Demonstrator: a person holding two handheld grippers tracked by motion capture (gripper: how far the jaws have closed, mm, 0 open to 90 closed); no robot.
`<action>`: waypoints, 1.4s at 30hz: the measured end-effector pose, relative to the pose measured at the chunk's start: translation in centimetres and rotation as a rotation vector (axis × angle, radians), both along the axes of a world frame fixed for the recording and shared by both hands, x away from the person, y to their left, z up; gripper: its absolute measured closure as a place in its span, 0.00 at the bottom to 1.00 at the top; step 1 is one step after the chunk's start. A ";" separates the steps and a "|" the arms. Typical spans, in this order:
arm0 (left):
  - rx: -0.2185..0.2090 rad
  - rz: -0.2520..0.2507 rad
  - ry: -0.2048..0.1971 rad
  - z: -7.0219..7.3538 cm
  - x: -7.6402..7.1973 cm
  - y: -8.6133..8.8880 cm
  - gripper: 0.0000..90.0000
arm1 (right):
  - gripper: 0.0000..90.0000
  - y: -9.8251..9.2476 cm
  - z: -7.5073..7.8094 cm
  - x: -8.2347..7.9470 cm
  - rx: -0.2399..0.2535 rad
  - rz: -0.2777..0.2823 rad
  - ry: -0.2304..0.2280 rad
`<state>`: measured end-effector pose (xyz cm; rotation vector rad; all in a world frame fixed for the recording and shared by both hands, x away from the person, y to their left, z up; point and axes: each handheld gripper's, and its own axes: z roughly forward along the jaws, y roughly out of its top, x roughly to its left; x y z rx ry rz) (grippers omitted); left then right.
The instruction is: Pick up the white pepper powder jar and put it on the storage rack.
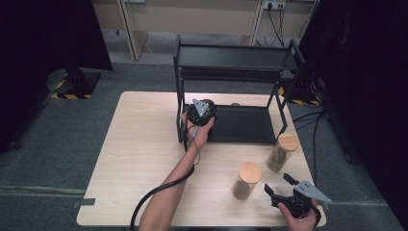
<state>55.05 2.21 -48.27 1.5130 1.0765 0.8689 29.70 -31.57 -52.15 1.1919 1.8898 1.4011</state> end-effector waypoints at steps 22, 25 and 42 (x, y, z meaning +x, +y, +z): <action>-0.028 0.004 0.028 -1.2 0.5 -0.1 0.39 | 0.08 0.0 0.0 0.0 -0.004 0.003 -0.001; -0.027 0.004 0.027 -1.3 0.5 -0.2 0.39 | 0.08 0.0 0.0 0.0 -0.005 0.004 -0.002; -0.014 -0.003 0.024 -1.6 0.2 -0.5 0.37 | 0.08 0.1 0.0 0.0 -0.005 0.007 0.000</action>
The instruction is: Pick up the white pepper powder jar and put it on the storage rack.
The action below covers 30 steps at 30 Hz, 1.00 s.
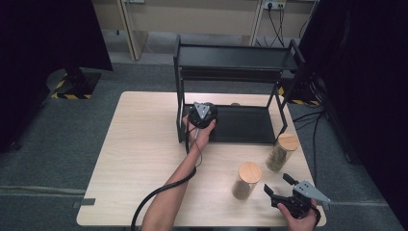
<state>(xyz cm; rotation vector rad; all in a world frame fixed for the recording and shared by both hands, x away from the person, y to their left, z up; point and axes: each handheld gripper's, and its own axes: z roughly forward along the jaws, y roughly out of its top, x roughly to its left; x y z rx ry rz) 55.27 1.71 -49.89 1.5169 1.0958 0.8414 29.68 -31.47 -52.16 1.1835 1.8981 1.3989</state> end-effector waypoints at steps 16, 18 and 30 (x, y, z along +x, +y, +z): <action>-0.005 0.018 0.017 0.4 -0.2 -0.1 0.19 | 0.08 0.1 0.0 0.0 -0.004 0.003 0.003; -0.004 0.020 0.017 0.5 -0.3 -0.2 0.18 | 0.08 0.1 0.0 0.0 -0.004 0.003 0.003; 0.008 0.042 0.010 0.9 -1.4 -0.4 0.16 | 0.08 0.1 0.0 0.0 -0.003 0.002 0.004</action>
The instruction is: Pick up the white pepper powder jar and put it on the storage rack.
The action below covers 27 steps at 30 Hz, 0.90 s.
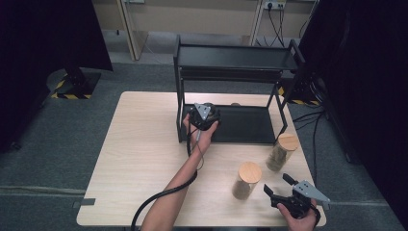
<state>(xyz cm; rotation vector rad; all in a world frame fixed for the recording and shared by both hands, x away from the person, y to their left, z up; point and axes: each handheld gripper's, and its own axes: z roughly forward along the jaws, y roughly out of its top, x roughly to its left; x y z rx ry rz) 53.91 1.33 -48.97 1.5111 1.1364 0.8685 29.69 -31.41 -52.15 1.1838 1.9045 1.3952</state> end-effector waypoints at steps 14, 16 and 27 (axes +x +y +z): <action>-0.007 0.000 -0.012 0.4 -1.1 0.1 0.15 | 0.08 0.0 0.0 0.0 -0.004 0.000 0.002; -0.007 -0.001 -0.012 0.5 -1.3 0.1 0.15 | 0.08 0.0 0.0 0.0 -0.004 0.000 0.002; -0.001 -0.017 -0.023 0.6 -2.6 0.4 0.15 | 0.07 0.1 0.0 0.0 -0.006 0.000 0.003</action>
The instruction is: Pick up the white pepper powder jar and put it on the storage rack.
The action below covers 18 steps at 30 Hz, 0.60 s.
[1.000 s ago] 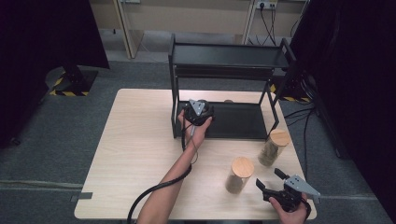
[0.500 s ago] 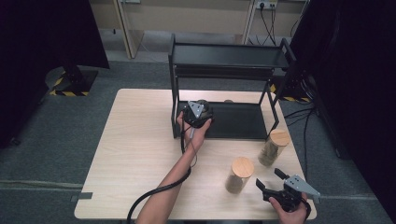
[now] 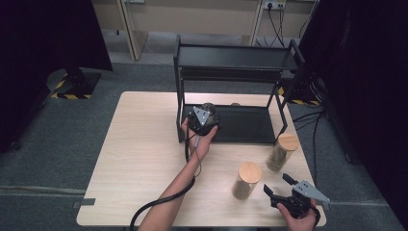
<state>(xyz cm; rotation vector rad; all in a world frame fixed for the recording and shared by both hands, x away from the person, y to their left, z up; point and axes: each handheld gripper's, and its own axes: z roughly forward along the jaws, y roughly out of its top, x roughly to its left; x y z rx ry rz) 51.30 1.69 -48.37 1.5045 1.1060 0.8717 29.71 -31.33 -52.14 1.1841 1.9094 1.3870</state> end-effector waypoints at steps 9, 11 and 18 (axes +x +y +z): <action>-0.003 -0.022 -0.005 0.4 -0.8 -0.1 0.15 | 0.07 0.0 0.0 0.0 -0.002 0.000 -0.003; -0.004 -0.023 -0.007 0.5 -1.0 0.0 0.15 | 0.07 0.0 0.0 0.0 -0.002 0.001 -0.002; -0.030 -0.033 0.007 0.7 -1.5 0.0 0.15 | 0.07 0.0 0.0 0.0 -0.003 0.001 -0.002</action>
